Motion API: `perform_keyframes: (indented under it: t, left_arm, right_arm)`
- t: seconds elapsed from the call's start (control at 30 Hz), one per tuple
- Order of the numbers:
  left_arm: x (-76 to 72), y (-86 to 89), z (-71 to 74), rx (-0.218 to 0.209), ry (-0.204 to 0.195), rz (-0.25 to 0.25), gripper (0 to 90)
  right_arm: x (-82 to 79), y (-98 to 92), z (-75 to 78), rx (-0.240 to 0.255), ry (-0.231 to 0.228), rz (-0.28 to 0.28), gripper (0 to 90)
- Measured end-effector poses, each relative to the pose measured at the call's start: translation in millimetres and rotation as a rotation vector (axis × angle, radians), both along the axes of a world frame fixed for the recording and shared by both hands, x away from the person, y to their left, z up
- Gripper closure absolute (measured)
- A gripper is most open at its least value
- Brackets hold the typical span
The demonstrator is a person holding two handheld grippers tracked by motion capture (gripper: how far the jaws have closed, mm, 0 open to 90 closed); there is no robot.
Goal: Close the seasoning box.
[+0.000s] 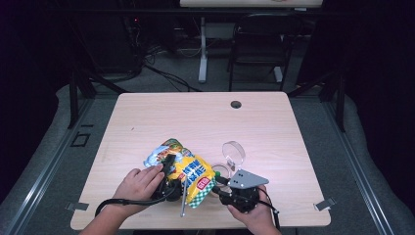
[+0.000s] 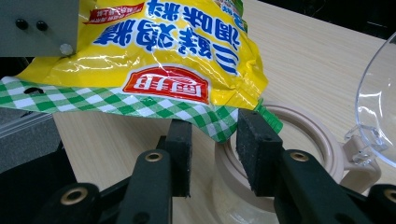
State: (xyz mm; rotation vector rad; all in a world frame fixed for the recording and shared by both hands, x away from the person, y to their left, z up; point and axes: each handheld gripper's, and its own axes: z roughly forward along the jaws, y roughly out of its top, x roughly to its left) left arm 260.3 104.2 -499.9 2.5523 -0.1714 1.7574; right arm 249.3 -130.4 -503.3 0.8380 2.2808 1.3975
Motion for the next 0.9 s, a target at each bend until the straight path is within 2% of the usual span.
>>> perform_keyframes:
  t: [0.13,0.33,0.37,0.57,0.6,0.63,0.87,0.9]
  left_arm:
    - [-0.1,-0.7,1.0,0.006,0.001,0.002,64.8]
    - [0.5,-1.3,1.6,0.010,-0.022,-0.013,64.7]
    - [-0.2,-1.9,2.5,0.017,-0.011,-0.002,64.8]
    - [-0.1,-3.9,2.8,0.042,-0.019,-0.006,64.8]
    - [-0.6,-4.6,3.8,0.049,-0.008,0.005,64.8]
    - [-0.1,-4.4,3.4,0.050,-0.021,-0.007,64.8]
    - [0.0,-5.9,5.4,0.066,-0.017,-0.006,64.8]
    - [0.1,-6.6,6.5,0.079,-0.017,-0.007,64.8]
  right_arm:
    - [-0.1,0.0,-0.1,0.000,0.000,-0.001,66.6]
    - [0.0,-0.6,0.0,0.001,0.000,0.000,66.6]
    - [0.0,-0.7,0.0,-0.001,0.001,0.000,66.6]
    - [0.6,-1.0,-1.5,-0.008,0.005,-0.002,66.5]
    - [0.6,-1.0,-1.6,-0.011,0.005,-0.003,66.5]
    - [0.5,-1.0,-1.7,-0.012,0.005,-0.003,66.5]
    - [0.5,-0.4,-2.6,-0.006,0.006,-0.009,66.5]
    - [0.7,-0.6,-2.9,-0.005,0.008,-0.007,66.6]
